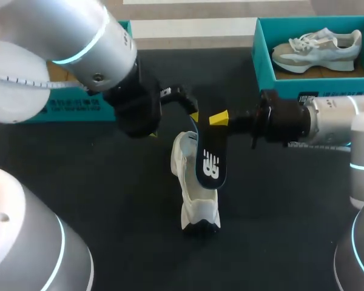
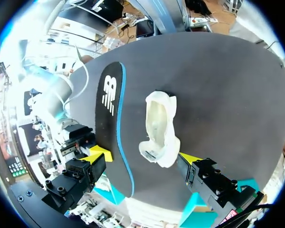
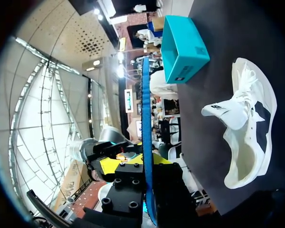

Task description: Take the shoe out of the shoebox, open the shoe tongue, remove and reinsert the insole, then place the shoe into the shoebox

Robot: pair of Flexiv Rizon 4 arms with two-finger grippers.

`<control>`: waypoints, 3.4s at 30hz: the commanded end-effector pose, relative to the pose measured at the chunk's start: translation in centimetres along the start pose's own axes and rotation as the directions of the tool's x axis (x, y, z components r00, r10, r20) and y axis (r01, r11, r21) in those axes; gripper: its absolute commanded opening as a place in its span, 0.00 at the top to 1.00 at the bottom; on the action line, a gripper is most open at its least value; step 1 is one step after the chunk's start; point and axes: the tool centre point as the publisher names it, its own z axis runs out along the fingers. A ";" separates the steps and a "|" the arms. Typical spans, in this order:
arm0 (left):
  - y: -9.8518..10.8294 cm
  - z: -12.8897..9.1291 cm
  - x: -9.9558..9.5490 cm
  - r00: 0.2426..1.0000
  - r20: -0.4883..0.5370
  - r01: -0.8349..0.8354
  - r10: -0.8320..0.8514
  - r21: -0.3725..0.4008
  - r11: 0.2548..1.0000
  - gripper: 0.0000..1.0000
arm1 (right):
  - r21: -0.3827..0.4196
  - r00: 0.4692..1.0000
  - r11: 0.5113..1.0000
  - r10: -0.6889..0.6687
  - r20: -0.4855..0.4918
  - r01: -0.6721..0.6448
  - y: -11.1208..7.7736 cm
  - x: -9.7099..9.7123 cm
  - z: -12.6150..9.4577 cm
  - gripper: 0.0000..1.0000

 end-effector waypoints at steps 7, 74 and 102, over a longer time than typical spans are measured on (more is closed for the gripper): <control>0.0 1.1 1.9 0.902 0.428 0.044 -0.047 0.018 0.999 0.00 | -0.012 1.000 1.000 -0.006 -0.004 0.006 -0.2 -0.3 0.4 1.00; 1.6 1.8 -1.0 0.475 0.879 0.101 -0.044 -0.005 0.995 0.00 | 0.005 1.000 1.000 0.020 0.002 -0.021 -2.2 -0.8 1.0 1.00; 1.7 4.9 -2.6 0.505 0.855 0.157 -0.121 0.047 0.986 0.58 | 0.042 0.999 0.999 0.003 0.036 -0.004 -1.6 -1.6 2.9 1.00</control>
